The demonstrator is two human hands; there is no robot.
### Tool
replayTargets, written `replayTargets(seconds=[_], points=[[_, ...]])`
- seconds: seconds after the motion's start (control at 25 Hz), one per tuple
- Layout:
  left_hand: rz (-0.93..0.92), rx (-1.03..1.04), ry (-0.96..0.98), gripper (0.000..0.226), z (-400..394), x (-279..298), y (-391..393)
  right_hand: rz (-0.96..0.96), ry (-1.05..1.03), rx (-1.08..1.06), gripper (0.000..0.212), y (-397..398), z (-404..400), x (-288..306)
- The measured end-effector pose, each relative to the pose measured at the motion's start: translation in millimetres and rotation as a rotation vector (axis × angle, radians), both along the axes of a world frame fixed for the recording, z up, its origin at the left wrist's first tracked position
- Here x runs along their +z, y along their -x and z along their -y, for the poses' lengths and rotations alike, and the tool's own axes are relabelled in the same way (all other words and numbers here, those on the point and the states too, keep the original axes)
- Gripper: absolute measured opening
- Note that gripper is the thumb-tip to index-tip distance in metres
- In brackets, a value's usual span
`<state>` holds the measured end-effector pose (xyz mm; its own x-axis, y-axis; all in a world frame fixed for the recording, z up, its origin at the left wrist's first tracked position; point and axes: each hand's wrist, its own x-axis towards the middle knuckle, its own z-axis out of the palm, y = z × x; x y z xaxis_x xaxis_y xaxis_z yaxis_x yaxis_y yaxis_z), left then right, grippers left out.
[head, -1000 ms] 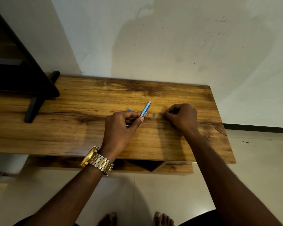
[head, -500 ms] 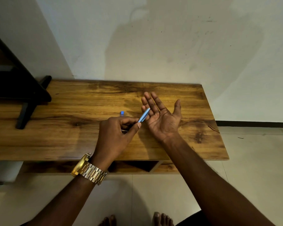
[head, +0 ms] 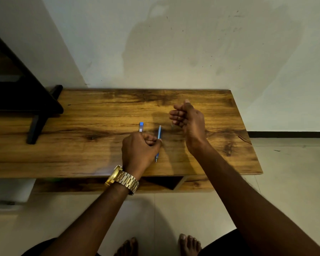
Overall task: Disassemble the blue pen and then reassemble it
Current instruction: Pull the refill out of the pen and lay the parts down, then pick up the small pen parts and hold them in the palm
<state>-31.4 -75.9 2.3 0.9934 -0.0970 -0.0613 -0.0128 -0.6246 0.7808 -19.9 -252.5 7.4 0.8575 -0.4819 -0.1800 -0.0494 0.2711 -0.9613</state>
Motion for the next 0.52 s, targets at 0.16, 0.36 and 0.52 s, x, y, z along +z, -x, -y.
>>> replayTargets(seconds=[0.16,0.36,0.52], points=[[0.052,-0.016,-0.028,0.017,9,-2,-4,0.043,-0.058,-0.093,0.046,1,35,-3],[0.062,-0.022,-0.029,0.026,9,-4,-9,-0.003,-0.319,-0.228,0.051,5,61,-4],[0.118,-0.047,-0.052,0.029,3,-3,-9,-0.024,-0.486,-0.313,0.054,5,69,-1]])
